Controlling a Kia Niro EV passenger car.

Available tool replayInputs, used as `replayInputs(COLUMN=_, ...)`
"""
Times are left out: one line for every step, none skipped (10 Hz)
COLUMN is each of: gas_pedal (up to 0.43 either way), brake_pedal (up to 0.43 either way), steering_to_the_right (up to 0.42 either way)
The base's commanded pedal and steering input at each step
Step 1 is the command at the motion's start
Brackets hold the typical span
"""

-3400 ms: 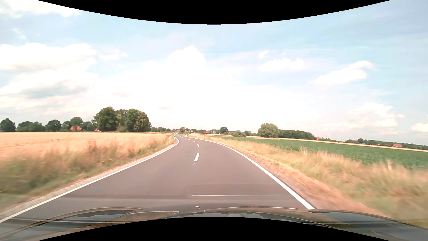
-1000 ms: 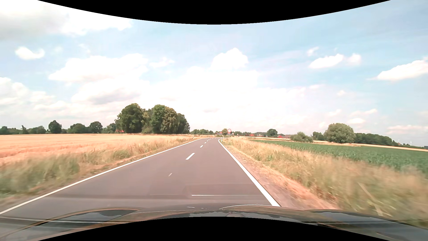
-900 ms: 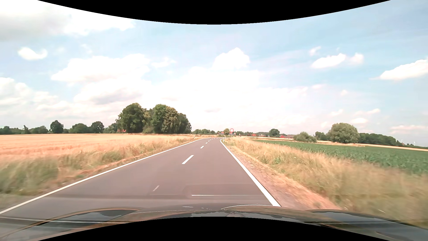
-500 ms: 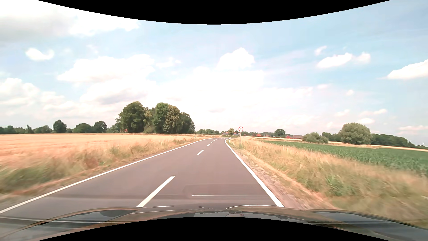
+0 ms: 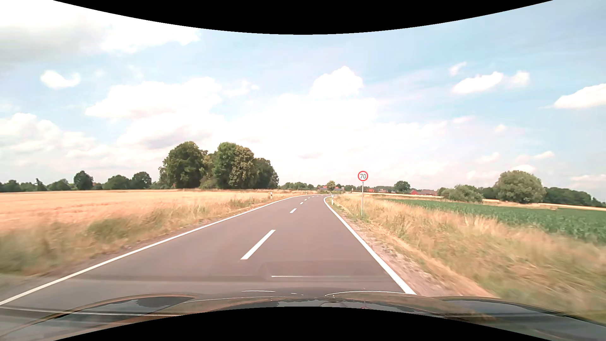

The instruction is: Follow the waypoints while adhering to traffic rules and regulations

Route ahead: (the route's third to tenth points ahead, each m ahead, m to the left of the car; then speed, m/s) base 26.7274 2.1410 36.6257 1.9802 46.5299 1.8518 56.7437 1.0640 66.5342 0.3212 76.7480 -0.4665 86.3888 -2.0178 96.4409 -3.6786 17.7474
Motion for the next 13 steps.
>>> replayInputs(gas_pedal=0.220, brake_pedal=0.000, steering_to_the_right=0.001)
replayInputs(gas_pedal=0.220, brake_pedal=0.000, steering_to_the_right=0.001)
replayInputs(gas_pedal=0.220, brake_pedal=0.000, steering_to_the_right=0.002)
replayInputs(gas_pedal=0.220, brake_pedal=0.000, steering_to_the_right=0.004)
replayInputs(gas_pedal=0.220, brake_pedal=0.000, steering_to_the_right=0.005)
replayInputs(gas_pedal=0.220, brake_pedal=0.000, steering_to_the_right=0.008)
replayInputs(gas_pedal=0.220, brake_pedal=0.000, steering_to_the_right=0.008)
replayInputs(gas_pedal=0.220, brake_pedal=0.000, steering_to_the_right=0.006)
replayInputs(gas_pedal=0.220, brake_pedal=0.000, steering_to_the_right=0.003)
replayInputs(gas_pedal=0.220, brake_pedal=0.000, steering_to_the_right=0.002)
replayInputs(gas_pedal=0.220, brake_pedal=0.000, steering_to_the_right=0.003)
replayInputs(gas_pedal=0.220, brake_pedal=0.000, steering_to_the_right=0.002)
replayInputs(gas_pedal=0.220, brake_pedal=0.000, steering_to_the_right=0.002)
